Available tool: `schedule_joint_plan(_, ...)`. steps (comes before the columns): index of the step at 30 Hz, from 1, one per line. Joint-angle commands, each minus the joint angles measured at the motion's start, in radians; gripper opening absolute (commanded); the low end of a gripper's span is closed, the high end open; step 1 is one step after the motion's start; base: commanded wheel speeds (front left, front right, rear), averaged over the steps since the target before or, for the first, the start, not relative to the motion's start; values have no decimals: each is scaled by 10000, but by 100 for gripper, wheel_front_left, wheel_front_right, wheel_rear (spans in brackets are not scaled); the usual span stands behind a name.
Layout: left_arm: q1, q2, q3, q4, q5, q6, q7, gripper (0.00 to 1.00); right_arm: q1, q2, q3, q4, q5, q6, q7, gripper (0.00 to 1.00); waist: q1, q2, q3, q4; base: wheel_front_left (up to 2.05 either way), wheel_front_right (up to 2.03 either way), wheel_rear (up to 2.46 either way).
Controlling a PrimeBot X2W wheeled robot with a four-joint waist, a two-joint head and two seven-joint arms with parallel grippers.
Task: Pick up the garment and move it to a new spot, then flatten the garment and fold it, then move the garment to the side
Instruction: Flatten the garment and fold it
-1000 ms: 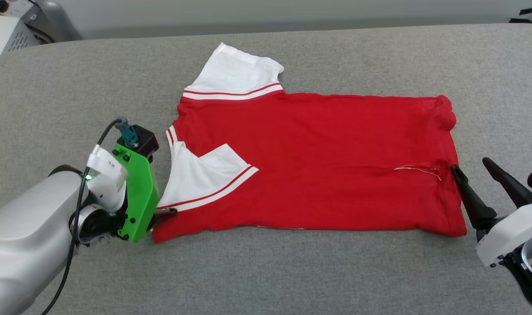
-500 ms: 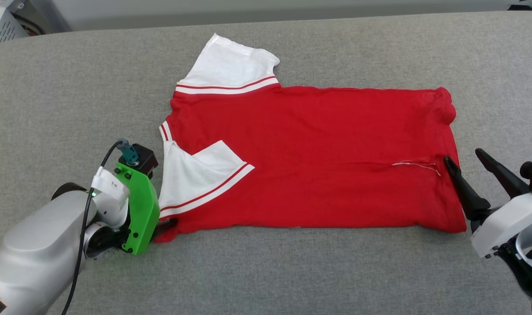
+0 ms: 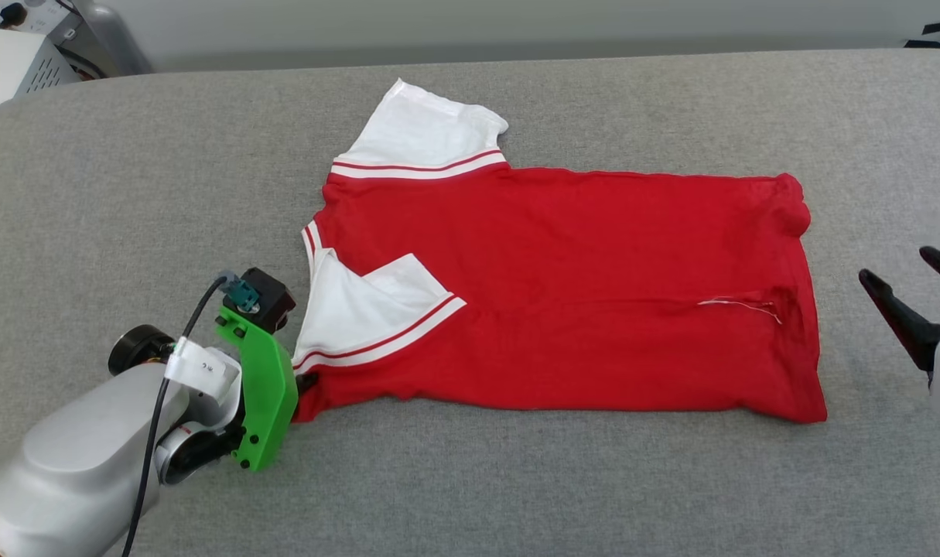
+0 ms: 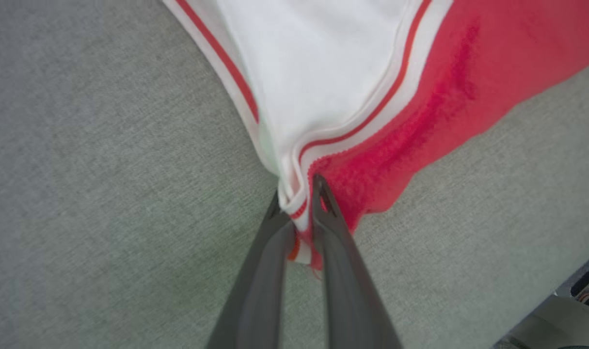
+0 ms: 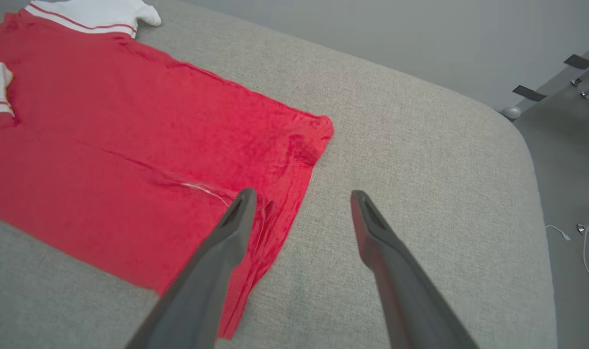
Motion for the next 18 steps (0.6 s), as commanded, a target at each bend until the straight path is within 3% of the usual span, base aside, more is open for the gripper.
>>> schedule_joint_plan(1,77,108,-22,-134,115,42,-115,0,-167,-163,86,-80,206,-6,589,100,0,0,8,23,0,0,0)
schedule_joint_plan(8,-157,239,-67,-516,338,42,-227,0,-264,-387,690,288,869,-6,2760,100,0,0,235,140,0,0,0)
schedule_joint_plan(18,-566,146,-145,-613,690,41,-396,0,-337,722,2053,2610,888,-6,2469,100,0,0,771,359,0,0,0)
